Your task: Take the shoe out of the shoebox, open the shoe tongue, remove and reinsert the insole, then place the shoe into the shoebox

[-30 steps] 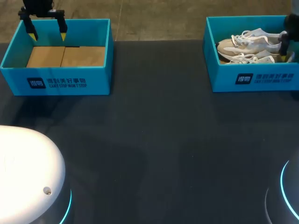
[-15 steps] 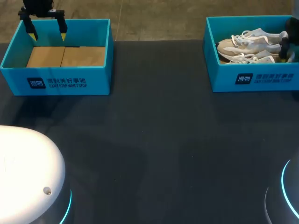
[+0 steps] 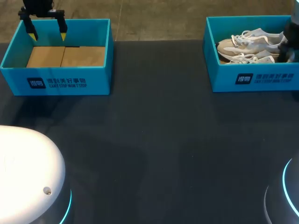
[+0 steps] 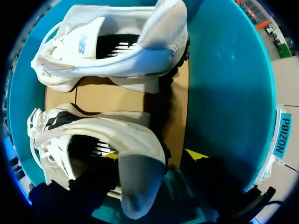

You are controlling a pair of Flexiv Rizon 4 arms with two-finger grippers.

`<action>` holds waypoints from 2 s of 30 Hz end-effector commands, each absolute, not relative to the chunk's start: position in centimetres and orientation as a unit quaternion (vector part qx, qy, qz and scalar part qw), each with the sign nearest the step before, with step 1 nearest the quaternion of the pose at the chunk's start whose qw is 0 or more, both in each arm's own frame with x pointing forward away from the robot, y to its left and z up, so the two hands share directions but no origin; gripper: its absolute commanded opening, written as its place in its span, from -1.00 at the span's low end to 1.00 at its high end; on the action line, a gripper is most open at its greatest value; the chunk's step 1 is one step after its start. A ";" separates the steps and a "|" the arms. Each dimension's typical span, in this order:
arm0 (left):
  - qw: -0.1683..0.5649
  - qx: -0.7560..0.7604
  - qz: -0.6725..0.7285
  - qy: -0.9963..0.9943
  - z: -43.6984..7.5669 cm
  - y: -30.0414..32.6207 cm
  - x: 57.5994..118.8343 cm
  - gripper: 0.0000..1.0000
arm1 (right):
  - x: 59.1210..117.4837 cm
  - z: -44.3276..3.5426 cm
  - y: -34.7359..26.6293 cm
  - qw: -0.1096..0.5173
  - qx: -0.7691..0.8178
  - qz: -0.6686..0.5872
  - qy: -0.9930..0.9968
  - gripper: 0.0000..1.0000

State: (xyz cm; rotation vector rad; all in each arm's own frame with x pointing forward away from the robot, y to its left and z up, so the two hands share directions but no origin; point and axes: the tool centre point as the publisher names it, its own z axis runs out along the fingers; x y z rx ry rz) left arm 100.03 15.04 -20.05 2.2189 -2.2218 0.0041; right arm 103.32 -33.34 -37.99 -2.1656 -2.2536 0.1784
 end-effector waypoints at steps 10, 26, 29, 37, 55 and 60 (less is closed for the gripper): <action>0.001 0.707 0.001 -0.707 -20.0 15.0 100.0 1.00 | 103.5 -38.9 -33.2 0.013 -0.697 0.063 -0.714 -1.00; 0.001 0.707 0.001 -0.707 -20.0 15.0 100.0 1.00 | 102.9 -35.2 -33.0 -0.017 -0.724 0.060 -0.687 -1.00; 0.001 0.707 0.001 -0.707 -20.0 15.0 100.0 1.00 | 103.0 -33.6 -32.9 -0.023 -0.732 0.060 -0.679 -1.00; 0.001 0.707 0.001 -0.707 -20.0 15.0 100.0 1.00 | 103.4 -29.6 -32.9 -0.047 -0.740 0.047 -0.669 -1.00; 0.001 0.707 0.001 -0.707 -20.0 15.0 100.0 1.00 | 104.3 -25.2 -34.8 -0.078 -0.745 0.050 -0.660 -1.00; 0.001 0.707 0.001 -0.707 -20.0 15.0 100.0 1.00 | 104.0 -23.9 -35.3 -0.082 -0.748 0.051 -0.657 -1.00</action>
